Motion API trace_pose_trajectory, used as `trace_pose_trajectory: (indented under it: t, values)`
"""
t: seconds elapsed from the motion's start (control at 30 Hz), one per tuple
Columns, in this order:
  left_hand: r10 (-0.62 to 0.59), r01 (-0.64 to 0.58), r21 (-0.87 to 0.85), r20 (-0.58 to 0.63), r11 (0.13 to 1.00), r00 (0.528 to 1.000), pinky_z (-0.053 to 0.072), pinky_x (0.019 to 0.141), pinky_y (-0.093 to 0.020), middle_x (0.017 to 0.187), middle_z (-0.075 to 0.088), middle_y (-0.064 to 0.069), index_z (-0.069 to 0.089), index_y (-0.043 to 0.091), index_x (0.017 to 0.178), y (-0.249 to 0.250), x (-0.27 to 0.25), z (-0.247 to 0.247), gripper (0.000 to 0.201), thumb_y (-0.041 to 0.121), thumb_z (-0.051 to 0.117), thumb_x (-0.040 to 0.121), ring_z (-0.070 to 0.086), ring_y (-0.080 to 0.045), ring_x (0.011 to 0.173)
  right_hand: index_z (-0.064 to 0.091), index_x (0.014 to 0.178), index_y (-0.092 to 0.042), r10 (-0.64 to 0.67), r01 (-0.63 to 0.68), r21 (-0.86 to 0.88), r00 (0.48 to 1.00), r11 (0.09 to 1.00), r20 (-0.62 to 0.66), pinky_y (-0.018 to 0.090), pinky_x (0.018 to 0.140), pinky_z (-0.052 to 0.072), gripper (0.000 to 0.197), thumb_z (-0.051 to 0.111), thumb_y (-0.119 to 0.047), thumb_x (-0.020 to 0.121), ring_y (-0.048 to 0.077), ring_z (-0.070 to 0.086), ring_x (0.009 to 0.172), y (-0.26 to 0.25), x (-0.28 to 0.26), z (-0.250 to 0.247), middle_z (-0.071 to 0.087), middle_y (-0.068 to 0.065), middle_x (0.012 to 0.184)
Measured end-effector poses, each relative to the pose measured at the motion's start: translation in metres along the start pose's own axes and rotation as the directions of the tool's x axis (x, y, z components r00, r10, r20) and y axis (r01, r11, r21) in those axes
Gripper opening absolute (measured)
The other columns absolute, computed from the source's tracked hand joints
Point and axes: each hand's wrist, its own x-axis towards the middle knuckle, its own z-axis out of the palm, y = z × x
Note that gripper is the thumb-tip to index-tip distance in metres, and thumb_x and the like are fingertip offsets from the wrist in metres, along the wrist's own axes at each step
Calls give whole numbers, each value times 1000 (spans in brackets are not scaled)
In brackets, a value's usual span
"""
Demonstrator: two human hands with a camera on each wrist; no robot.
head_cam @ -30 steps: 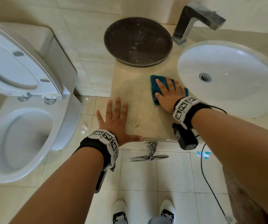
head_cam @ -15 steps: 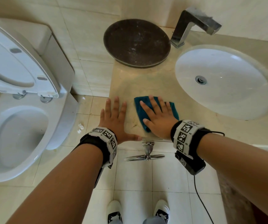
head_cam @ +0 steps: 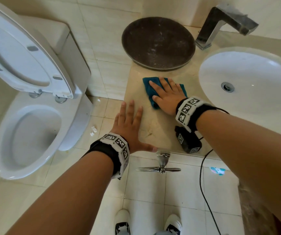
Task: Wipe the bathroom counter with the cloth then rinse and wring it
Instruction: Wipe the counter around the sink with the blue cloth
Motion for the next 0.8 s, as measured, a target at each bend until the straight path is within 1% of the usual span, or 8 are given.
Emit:
trace_pose_trajectory:
  t: [0.17,0.3,0.4,0.47,0.53,0.6,0.7,0.8]
  values:
    - [6,-6,-17,19,1000,1000,-10,113,-45,145,-43,-6,-32,21,141,0,-2,-2,137,84,55,56,-38,-28,134,-7,147,-41,154,-154,28,988,988,9,45,116,-5,57,22,-49,98,26,-13,145,30,-10,-4,-16,-4,157]
    - [-1,2,-16,37,1000,999,-10,114,-45,146,-42,-5,-33,21,140,1,-2,-6,137,83,57,57,-38,-28,134,-11,146,-39,155,-156,21,987,988,35,45,115,-8,59,21,-49,98,27,-17,144,28,-37,7,-21,-4,156]
    - [-36,36,-2,86,999,996,-7,117,-49,147,-41,-3,-32,23,141,4,-3,-10,133,81,56,60,-35,-28,136,-13,146,-37,84,-82,-26,994,996,68,45,116,-8,60,22,-47,98,27,-19,143,21,-69,18,-25,-2,155]
    - [-51,52,-4,96,999,994,-5,116,-51,151,-35,-1,-26,25,144,3,-6,-15,122,78,53,67,-29,-26,140,-13,147,-34,25,-20,-52,995,998,96,44,116,-9,61,24,-42,99,26,-21,143,15,-90,24,-26,0,154]
    - [-63,65,-38,57,997,996,-4,117,-50,154,-26,0,-20,25,147,-5,-15,-20,115,76,52,72,-21,-22,143,-12,148,-29,-48,56,-75,993,996,107,44,116,-8,63,27,-36,100,24,-22,143,6,-106,28,-26,1,154]
    - [-95,97,-67,28,993,995,-4,118,-47,156,-23,0,-18,23,147,-19,-27,-24,117,75,54,71,-18,-20,144,-11,148,-28,-118,128,-83,986,988,114,45,117,-7,63,29,-33,100,23,-22,143,-5,-117,31,-26,1,154]
    - [-131,132,-75,17,988,991,-5,117,-45,155,-24,-2,-19,22,147,-36,-42,-27,123,75,58,67,-20,-21,143,-8,148,-32,-251,270,-124,956,955,149,45,118,-4,60,28,-33,101,20,-21,143,-23,-124,35,-24,-3,155]
    - [-105,106,-74,16,992,994,-6,115,-46,154,-26,-1,-20,22,147,-41,-47,-30,125,74,60,66,-21,-22,143,-7,147,-40,-340,361,-144,928,921,151,42,118,-8,56,25,-37,101,17,-22,143,-44,-121,40,-22,-10,155]
